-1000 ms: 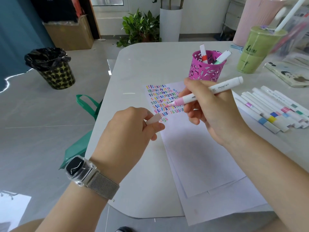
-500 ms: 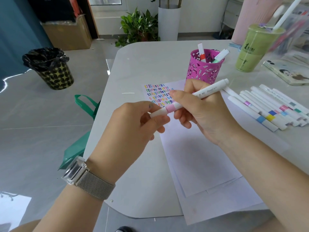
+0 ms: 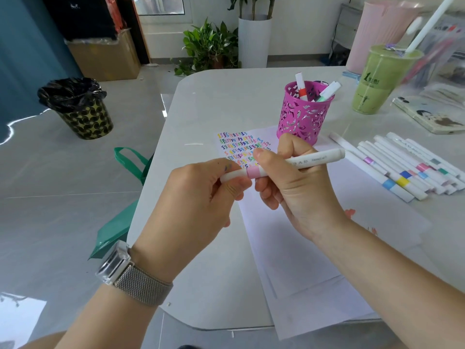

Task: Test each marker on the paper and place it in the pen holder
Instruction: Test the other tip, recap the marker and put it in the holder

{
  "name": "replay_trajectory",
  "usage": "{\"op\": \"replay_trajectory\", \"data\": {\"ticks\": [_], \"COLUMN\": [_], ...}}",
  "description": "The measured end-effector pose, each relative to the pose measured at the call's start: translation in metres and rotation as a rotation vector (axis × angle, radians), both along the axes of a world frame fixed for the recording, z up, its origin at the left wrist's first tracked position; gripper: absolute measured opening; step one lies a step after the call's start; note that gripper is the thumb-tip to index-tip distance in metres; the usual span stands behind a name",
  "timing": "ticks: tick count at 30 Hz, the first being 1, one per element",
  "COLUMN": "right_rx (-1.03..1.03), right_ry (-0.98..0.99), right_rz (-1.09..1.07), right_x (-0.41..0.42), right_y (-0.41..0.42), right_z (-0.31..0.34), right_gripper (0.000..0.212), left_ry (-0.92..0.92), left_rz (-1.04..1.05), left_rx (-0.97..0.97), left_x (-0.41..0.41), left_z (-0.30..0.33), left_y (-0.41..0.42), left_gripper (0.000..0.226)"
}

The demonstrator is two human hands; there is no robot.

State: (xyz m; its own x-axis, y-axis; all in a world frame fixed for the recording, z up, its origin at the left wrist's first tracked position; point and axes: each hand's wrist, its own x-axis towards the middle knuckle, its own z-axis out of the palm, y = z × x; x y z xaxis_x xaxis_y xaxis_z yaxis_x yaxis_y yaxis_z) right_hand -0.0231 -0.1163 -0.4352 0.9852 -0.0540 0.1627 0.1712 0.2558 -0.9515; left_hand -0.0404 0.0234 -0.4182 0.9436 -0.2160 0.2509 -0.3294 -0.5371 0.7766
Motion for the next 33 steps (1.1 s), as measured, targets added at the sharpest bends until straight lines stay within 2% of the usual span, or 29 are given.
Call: {"op": "replay_trajectory", "data": {"ticks": [2,6,11,13,15,17,19,23,25,30,33], "right_rx": [-0.001,-0.008,-0.042,-0.044,-0.066,-0.255,-0.549,-0.997,-1.093,-1.088,-0.902], "right_ry": [0.003,0.047,0.012,-0.033,-0.07,-0.216,-0.381,-0.618,-0.647,-0.648,-0.551], "right_rz": [0.017,0.021,0.06,0.016,-0.124,-0.25,-0.254,-0.105,-0.09,-0.107,-0.229], "right_x": [-0.001,-0.002,0.009,0.017,0.026,0.032,0.035,0.038,0.038,0.047,0.056], "right_y": [0.001,0.0,-0.007,-0.014,-0.025,-0.038,-0.046,-0.042,-0.036,-0.037,-0.045], "right_z": [-0.003,-0.003,0.014,0.017,0.012,0.005,-0.001,-0.016,-0.021,-0.018,-0.009], "right_gripper": [0.034,0.041,0.034,0.021,0.031,0.049,0.054,0.027,0.02,0.018,0.025], "left_ry": [0.024,0.029,0.039,0.033,0.0,-0.047,-0.092,-0.093,-0.077,-0.052,-0.03], "left_rz": [0.0,0.006,0.076,0.141,0.23,0.302,0.328,0.295,0.284,0.291,0.314], "left_rx": [-0.012,-0.006,-0.085,-0.102,-0.102,-0.061,0.014,0.057,0.033,-0.028,0.059], "left_x": [-0.001,-0.003,-0.001,0.005,0.012,0.016,0.015,0.013,0.014,0.014,0.016], "left_z": [-0.002,-0.003,0.002,0.003,0.002,0.0,-0.002,-0.005,-0.005,-0.004,-0.006], "left_y": [0.0,0.001,-0.007,-0.007,-0.003,0.003,0.005,0.001,-0.001,-0.002,0.001], "left_gripper": [0.03,0.026,0.024,0.024,0.025,0.029,0.032,0.025,0.024,0.017,0.013]}}
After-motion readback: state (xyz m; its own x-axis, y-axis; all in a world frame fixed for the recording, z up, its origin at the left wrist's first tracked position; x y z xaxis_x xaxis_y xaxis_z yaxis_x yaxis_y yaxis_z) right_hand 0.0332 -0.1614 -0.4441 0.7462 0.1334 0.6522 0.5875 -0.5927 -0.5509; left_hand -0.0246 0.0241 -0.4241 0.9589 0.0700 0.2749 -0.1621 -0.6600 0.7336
